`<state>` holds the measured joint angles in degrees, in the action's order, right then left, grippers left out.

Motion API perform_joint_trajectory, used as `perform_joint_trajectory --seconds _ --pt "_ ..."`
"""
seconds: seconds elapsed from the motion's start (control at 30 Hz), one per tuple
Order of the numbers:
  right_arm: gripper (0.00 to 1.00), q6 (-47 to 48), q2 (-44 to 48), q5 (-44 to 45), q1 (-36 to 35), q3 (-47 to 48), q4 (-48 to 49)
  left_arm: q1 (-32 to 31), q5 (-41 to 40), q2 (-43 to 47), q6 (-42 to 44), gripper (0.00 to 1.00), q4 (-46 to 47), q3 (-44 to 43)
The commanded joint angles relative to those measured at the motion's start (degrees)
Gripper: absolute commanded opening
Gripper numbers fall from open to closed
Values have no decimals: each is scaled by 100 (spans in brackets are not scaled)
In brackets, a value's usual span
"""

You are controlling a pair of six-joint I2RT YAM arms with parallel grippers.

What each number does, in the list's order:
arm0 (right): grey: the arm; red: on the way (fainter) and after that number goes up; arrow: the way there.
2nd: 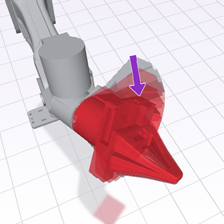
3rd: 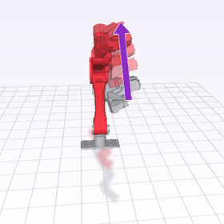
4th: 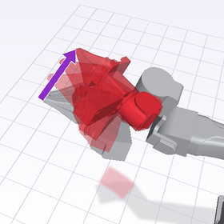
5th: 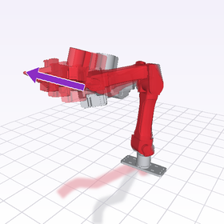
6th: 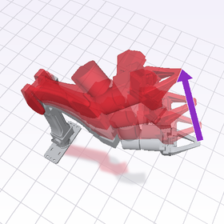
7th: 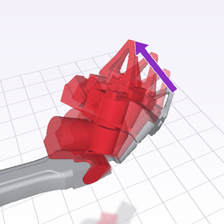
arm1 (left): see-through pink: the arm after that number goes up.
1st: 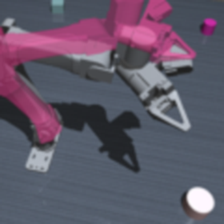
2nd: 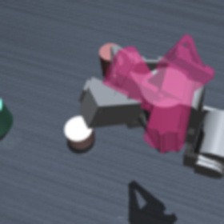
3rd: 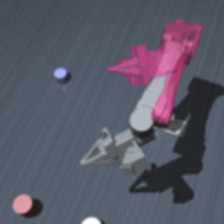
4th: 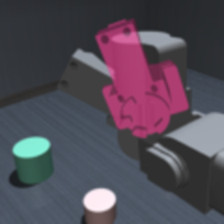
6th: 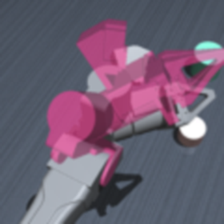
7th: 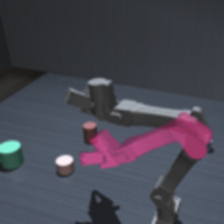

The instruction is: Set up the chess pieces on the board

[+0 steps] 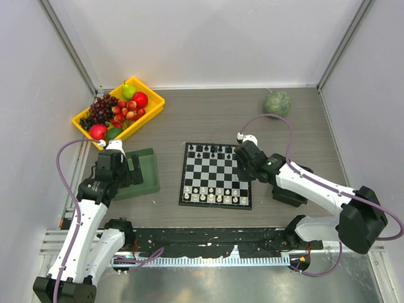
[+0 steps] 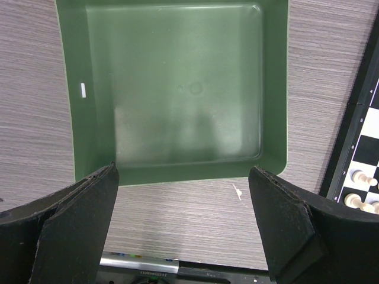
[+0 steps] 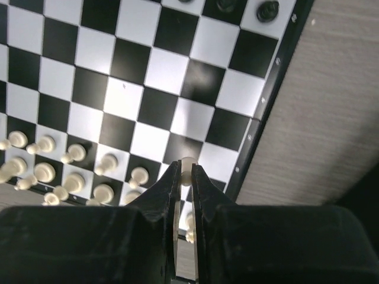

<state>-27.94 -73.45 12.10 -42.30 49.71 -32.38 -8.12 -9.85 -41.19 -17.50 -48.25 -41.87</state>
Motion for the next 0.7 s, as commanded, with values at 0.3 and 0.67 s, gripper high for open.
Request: perform_joint_trajectory --seconds 0.3,0.67 --pt "13 -563 709 -164 3 -919 74 12 18 32 27 99 52 -243" --pt "14 -502 534 -216 -15 -999 74 12 18 23 27 99 44 -234"
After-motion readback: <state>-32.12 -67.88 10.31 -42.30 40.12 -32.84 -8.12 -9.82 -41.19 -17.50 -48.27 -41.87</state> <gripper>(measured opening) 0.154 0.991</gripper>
